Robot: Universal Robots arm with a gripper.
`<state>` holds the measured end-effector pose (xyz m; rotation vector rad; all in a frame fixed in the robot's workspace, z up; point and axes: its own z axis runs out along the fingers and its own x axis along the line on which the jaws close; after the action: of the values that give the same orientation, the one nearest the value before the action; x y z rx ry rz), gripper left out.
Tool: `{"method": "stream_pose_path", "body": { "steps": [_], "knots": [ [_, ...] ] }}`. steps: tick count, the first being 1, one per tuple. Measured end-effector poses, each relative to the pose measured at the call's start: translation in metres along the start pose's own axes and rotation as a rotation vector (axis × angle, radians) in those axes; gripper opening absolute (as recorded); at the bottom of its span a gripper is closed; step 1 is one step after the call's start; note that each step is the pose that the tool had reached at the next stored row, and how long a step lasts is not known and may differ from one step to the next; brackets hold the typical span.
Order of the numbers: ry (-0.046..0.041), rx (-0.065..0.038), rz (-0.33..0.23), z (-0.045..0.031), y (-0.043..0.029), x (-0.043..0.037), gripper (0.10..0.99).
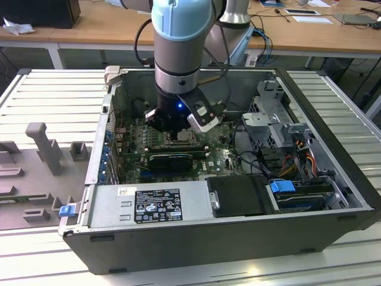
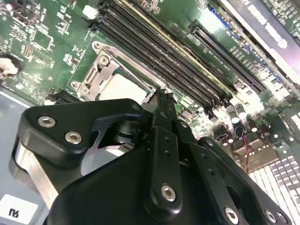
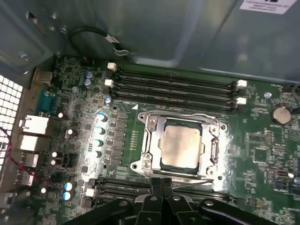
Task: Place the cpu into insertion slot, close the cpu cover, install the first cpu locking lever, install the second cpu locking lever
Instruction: 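Install the second cpu locking lever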
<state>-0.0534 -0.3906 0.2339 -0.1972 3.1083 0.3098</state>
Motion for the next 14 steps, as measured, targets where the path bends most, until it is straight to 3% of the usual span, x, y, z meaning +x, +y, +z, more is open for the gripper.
{"method": "stream_pose_path", "body": {
  "steps": [4,9,12,14],
  "knots": [
    [0.0,0.0,0.0,0.0141,-0.0028,0.0007,0.106],
    [-0.0009,-0.008,0.0,0.0174,-0.0038,0.0019,0.106],
    [-0.0041,-0.032,0.0,0.0165,-0.0078,0.0059,0.106],
    [-0.008,-0.063,0.0,0.0159,-0.0105,0.0087,0.106]
  ]
}}
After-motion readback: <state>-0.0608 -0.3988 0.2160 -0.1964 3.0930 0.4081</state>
